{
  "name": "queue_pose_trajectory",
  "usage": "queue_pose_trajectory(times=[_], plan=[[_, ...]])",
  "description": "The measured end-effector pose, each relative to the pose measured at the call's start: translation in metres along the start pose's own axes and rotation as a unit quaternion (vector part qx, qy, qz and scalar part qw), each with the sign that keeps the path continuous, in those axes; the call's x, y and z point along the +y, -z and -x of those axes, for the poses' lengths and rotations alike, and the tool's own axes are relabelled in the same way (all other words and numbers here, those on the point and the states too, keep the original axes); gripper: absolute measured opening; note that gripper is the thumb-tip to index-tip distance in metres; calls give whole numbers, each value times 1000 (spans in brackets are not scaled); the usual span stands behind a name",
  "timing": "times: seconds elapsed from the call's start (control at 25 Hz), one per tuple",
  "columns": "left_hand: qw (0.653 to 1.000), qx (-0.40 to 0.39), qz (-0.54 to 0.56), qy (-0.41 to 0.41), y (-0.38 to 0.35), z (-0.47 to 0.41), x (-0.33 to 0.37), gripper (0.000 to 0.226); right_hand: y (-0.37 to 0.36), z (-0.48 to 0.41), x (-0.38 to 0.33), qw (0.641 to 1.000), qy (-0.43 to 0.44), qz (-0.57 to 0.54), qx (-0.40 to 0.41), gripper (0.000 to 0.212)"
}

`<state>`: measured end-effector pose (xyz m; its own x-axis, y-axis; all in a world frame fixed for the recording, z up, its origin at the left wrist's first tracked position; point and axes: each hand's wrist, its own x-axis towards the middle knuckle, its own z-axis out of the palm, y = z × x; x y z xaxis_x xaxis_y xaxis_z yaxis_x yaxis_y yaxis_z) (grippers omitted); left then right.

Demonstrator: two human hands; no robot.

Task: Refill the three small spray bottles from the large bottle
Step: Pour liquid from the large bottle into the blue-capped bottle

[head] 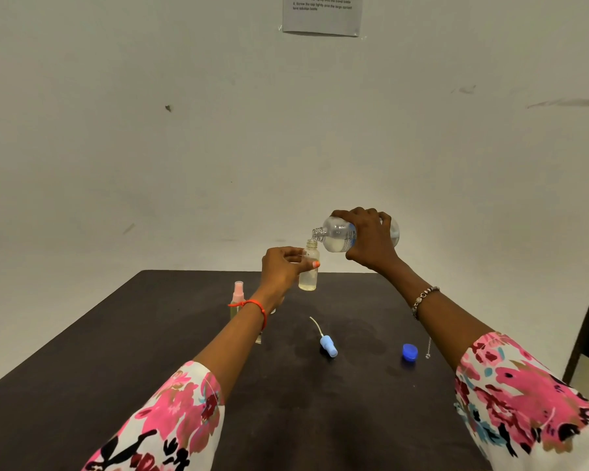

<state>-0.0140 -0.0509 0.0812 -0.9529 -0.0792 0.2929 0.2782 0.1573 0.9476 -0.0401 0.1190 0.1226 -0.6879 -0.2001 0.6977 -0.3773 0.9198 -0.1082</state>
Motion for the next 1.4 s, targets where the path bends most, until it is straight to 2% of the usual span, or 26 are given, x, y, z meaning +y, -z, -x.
queue_pose_trajectory(times=[1.4], plan=[[1000, -1, 5, -1, -1, 2, 0, 47, 1, 1, 2, 1000, 5, -6, 8, 68]])
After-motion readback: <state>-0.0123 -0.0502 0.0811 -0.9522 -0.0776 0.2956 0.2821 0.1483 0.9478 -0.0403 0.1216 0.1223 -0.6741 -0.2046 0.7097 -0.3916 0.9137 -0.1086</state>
